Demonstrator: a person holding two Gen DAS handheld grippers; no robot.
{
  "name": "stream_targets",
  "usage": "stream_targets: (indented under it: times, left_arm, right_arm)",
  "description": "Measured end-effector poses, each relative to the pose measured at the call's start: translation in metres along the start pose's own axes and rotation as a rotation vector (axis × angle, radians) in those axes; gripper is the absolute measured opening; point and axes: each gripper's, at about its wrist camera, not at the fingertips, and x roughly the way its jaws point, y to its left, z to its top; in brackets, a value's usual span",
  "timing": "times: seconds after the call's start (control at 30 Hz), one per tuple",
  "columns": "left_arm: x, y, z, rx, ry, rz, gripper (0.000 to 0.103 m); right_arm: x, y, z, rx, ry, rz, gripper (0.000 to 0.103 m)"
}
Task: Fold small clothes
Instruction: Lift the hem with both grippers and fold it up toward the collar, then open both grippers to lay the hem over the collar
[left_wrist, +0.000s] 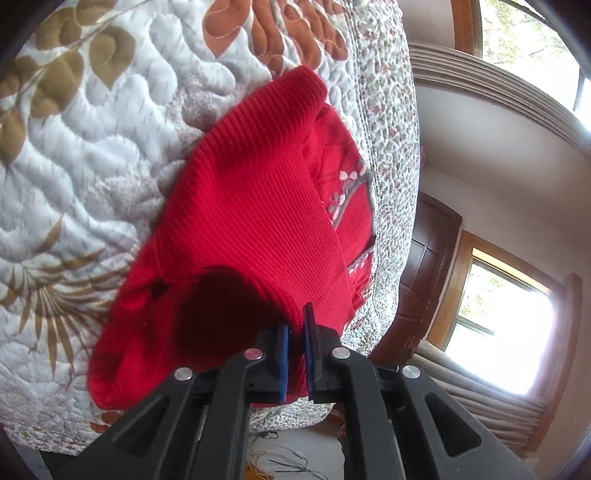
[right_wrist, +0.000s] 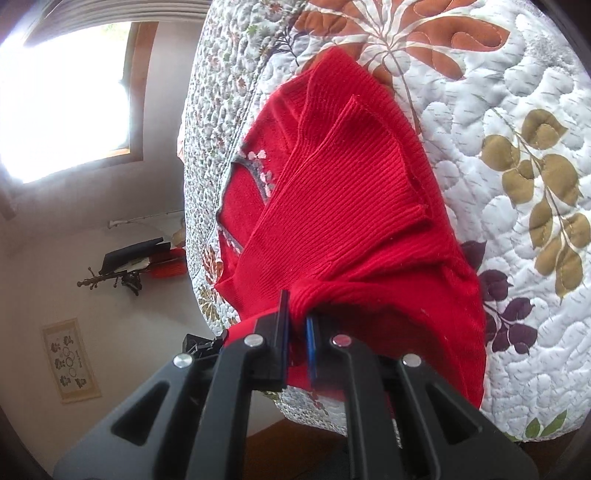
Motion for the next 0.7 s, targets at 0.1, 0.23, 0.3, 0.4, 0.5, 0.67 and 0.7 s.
stream_targets:
  times: [0.1, 0.23, 0.3, 0.4, 0.5, 0.67, 0.7]
  left_arm:
    - [0.005, 0.002, 0.012, -0.007, -0.002, 0.020, 0.008]
    - [0.006, 0.001, 0.025, -0.009, -0.021, 0.031, 0.017]
    - [0.003, 0.000, 0.027, -0.002, -0.037, 0.041, 0.025]
    - [-0.005, -0.010, 0.027, 0.049, -0.051, 0.058, 0.027]
    - [-0.013, -0.028, 0.021, 0.140, -0.055, 0.092, 0.030]
    - [-0.014, -0.065, 0.010, 0.370, -0.032, 0.227, 0.041]
    - [-0.013, -0.070, 0.008, 0.418, -0.028, 0.263, 0.044]
  right_arm:
    - [0.013, -0.003, 0.014, 0.007, 0.009, -0.023, 0.007]
    - [0.025, -0.002, 0.029, 0.003, 0.026, -0.055, 0.014]
    - [0.028, 0.002, 0.035, -0.013, 0.035, -0.084, 0.021]
    - [0.026, 0.015, 0.039, -0.046, 0.044, -0.078, 0.032]
    - [0.013, 0.034, 0.042, -0.104, 0.032, -0.058, 0.038]
    - [-0.015, 0.063, 0.046, -0.249, -0.013, -0.109, 0.045]
    - [-0.018, 0.068, 0.045, -0.285, -0.018, -0.139, 0.045]
